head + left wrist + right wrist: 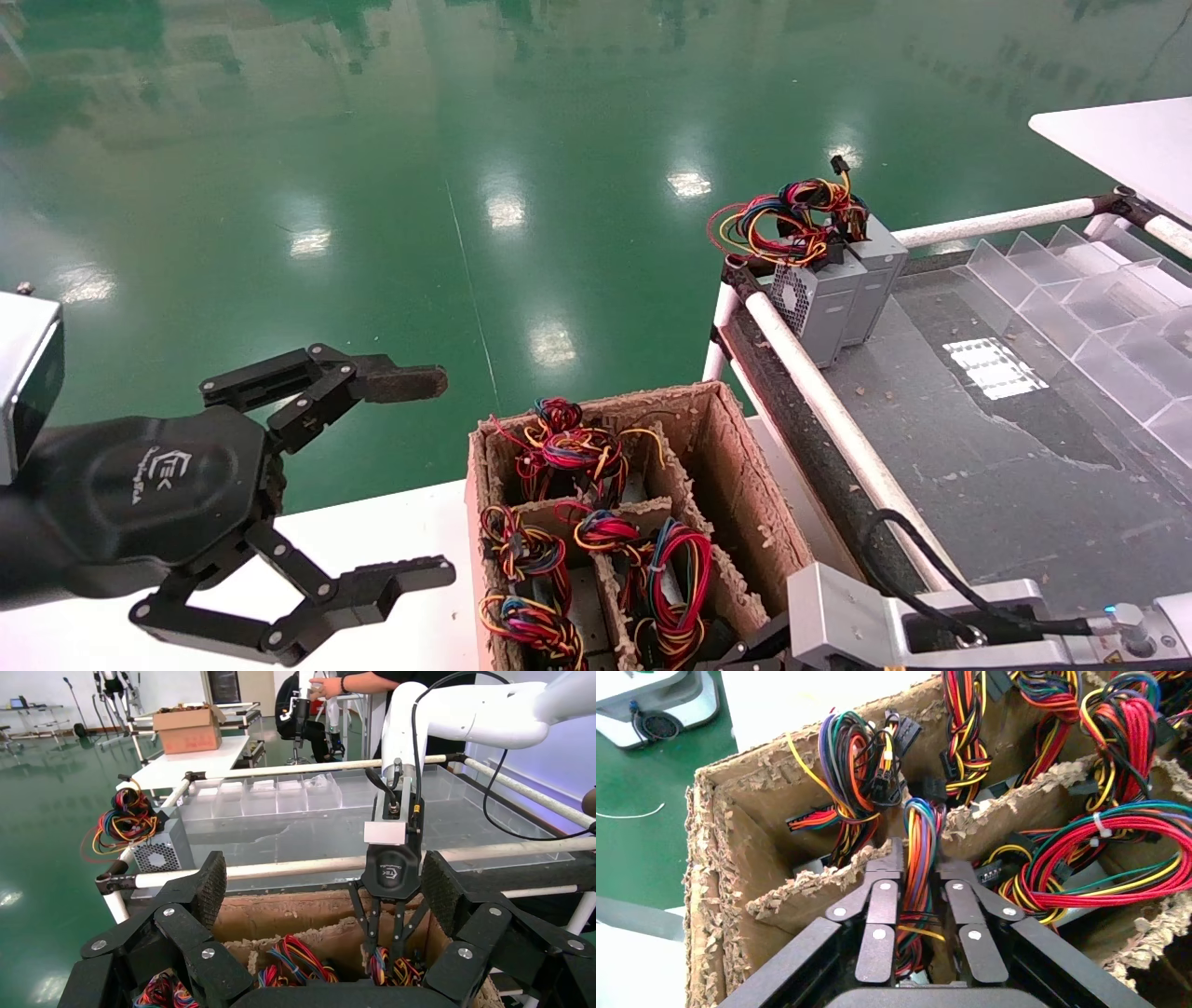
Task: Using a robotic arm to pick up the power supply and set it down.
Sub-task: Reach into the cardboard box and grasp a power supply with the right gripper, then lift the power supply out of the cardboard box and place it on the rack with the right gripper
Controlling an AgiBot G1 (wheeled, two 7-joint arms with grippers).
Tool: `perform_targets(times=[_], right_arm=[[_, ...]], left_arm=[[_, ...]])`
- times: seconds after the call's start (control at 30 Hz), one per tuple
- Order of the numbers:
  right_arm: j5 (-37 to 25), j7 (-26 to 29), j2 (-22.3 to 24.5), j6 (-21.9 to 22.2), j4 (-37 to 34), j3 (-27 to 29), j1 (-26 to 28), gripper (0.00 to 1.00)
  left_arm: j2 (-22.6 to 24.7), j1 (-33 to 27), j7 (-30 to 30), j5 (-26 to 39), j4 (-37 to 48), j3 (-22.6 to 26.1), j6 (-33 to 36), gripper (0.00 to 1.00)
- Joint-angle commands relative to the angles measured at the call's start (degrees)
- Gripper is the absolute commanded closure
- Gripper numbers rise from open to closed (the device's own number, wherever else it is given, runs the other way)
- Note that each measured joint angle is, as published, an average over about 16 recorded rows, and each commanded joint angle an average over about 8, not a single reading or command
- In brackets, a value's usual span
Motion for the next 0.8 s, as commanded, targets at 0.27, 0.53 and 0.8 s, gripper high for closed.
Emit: perform_targets(times=[0.27, 0.53, 0.8], right_arm=[[3.3, -1.3, 2.1, 0.6, 0.9, 2.3, -0.5, 1.0], [10.8, -4.7, 4.8, 1.0, 1.1, 6.9, -1.8, 1.0], [18.9, -6.1, 8.0, 2.4, 0.9, 12.4, -2.5, 1.0]], left_arm=[[0.0, 0.0, 0.0, 0.0, 0.0, 0.0, 0.0, 0.0], [0.0, 0.0, 0.0, 0.0, 0.0, 0.0, 0.0, 0.0], [0.0, 0.0, 0.0, 0.0, 0.0, 0.0, 0.0, 0.0]])
